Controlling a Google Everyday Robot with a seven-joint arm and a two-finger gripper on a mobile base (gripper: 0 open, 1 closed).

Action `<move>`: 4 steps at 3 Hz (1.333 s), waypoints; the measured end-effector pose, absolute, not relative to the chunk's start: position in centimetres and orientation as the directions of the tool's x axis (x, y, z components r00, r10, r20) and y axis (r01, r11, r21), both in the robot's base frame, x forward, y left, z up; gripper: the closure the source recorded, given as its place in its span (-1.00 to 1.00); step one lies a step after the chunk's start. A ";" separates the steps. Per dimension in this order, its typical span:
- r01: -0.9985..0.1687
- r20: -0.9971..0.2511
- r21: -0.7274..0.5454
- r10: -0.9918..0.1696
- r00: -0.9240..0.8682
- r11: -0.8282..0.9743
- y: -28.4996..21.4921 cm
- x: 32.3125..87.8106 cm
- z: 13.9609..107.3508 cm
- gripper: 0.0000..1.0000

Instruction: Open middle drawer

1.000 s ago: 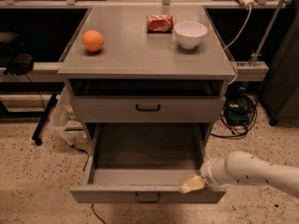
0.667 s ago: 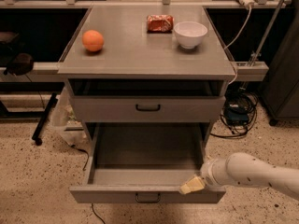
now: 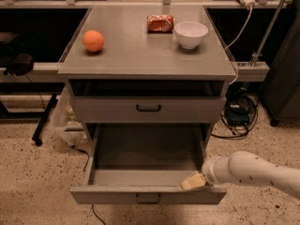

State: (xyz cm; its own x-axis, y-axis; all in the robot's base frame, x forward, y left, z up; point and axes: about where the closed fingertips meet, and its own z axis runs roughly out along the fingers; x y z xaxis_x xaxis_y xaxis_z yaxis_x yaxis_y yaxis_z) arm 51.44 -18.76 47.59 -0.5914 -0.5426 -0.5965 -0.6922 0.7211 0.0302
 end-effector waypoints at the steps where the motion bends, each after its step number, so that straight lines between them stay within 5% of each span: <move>1: -0.680 -0.586 -0.027 -0.562 -0.583 0.733 -22.0 52.0 50.9 -1.00; 3: -0.574 -0.617 -0.168 -0.540 -0.573 0.801 -30.9 53.0 60.9 -1.00; 4: -0.570 -0.619 -0.171 -0.538 -0.572 0.804 -31.2 53.1 61.1 -1.00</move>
Offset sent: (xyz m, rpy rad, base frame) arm 0.0198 -0.1483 0.1645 -0.1788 -0.1847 -0.1690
